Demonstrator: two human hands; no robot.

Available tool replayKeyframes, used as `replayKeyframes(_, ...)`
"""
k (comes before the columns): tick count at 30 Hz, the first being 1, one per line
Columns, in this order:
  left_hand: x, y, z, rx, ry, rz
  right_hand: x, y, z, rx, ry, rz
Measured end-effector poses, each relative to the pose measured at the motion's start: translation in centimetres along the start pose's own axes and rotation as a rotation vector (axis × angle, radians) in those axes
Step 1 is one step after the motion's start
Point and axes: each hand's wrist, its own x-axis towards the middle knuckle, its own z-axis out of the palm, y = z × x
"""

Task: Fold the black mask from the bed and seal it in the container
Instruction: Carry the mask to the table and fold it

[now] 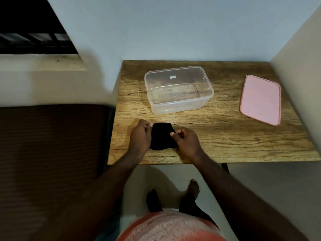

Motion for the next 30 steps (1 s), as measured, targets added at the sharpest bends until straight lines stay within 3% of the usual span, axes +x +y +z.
replayKeyframes(3, -0.4, -0.3, -0.2, 0.243, 0.014, 0.078, -0.3, 0.2, 0.8, -0.374, 0.085, -0.11)
replayKeyframes(6, -1.1, -0.3, -0.2, 0.483, 0.033, 0.229, -1.1, 0.2, 1.4, -0.562, 0.191, -0.282)
replayKeyframes(10, -2.7, -1.3, 0.2, 0.573, -0.138, 0.354, -0.5, 0.7, 2.3, -0.662, 0.067, -0.568)
replayKeyframes(16, -3.1, -2.8, 0.8, 0.644, -0.264, 0.314, -0.7, 0.4, 3.5, -0.773, -0.1, -0.667)
replayKeyframes(20, -3.2, -3.5, 0.6, 0.664, -0.329, 0.324, -1.3, 1.1, 4.4, -0.828, -0.208, -0.568)
replayKeyframes(25, -3.2, -3.3, 0.3, 0.719, -0.286, 0.359, -1.5, 3.0, 2.1, -1.035, -0.274, -0.615)
replayKeyframes(30, -3.3, -3.5, 0.4, 0.683, -0.256, 0.372, -1.3, 3.1, 1.2, -0.999, -0.27, -0.576)
